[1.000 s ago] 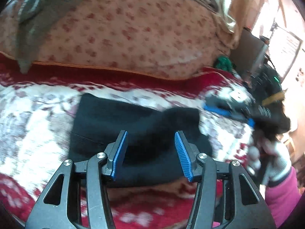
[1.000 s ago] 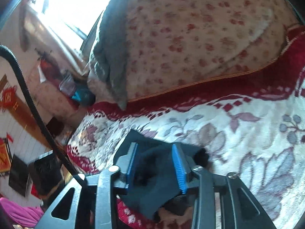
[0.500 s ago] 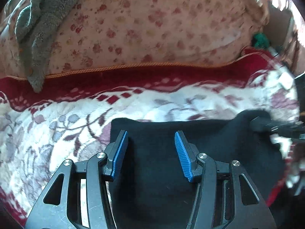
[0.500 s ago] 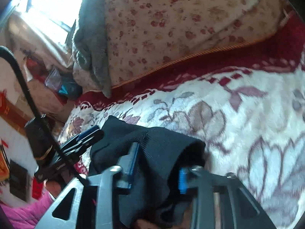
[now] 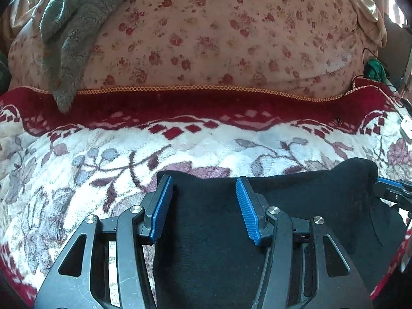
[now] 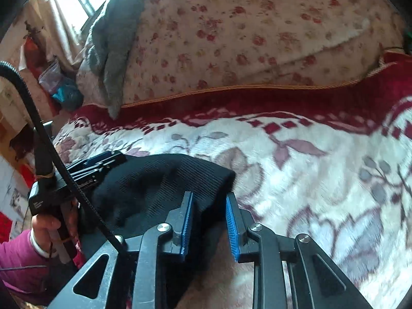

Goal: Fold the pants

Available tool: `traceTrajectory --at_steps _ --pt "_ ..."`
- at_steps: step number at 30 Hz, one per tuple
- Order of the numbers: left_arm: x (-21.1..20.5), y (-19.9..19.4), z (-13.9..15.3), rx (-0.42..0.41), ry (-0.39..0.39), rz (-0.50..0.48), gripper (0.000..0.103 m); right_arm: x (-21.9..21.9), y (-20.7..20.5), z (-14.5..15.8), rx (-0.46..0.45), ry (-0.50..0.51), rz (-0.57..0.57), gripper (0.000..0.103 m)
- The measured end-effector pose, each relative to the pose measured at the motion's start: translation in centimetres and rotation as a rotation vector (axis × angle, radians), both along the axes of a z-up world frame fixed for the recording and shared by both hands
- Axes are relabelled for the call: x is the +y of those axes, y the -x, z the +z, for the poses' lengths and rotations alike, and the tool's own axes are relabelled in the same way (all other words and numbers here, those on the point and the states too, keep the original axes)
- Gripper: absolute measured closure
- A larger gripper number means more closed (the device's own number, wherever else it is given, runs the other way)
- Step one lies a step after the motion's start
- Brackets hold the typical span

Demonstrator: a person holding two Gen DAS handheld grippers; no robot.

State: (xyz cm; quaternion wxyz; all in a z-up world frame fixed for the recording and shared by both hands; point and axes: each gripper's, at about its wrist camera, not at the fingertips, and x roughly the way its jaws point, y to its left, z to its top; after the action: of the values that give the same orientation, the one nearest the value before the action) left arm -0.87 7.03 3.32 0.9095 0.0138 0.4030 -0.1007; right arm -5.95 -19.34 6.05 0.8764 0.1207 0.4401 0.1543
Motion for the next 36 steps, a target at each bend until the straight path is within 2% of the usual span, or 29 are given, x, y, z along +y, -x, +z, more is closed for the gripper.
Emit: traceTrajectory --at_steps 5,7,9,13,19,36 --pt "1.3 0.7 1.1 0.037 0.061 0.023 0.052 0.3 1.3 2.3 -0.027 -0.022 -0.039 0.078" --pt "1.6 1.2 1.4 0.041 0.065 0.036 0.052 1.0 1.7 3.4 -0.047 -0.024 -0.038 0.070" --pt "1.7 1.9 1.8 0.033 0.058 0.044 0.052 1.9 1.9 4.2 -0.069 -0.034 -0.024 0.054" --pt "2.1 3.4 2.7 -0.004 0.040 0.056 0.052 4.1 2.0 4.8 -0.085 -0.056 -0.004 0.054" --pt "2.7 5.6 3.5 -0.037 0.018 0.075 0.052 6.4 2.5 4.0 -0.070 -0.090 -0.005 0.054" --pt "3.8 7.9 3.1 -0.022 0.038 0.119 0.052 9.1 3.3 3.5 -0.046 -0.080 0.013 0.052"
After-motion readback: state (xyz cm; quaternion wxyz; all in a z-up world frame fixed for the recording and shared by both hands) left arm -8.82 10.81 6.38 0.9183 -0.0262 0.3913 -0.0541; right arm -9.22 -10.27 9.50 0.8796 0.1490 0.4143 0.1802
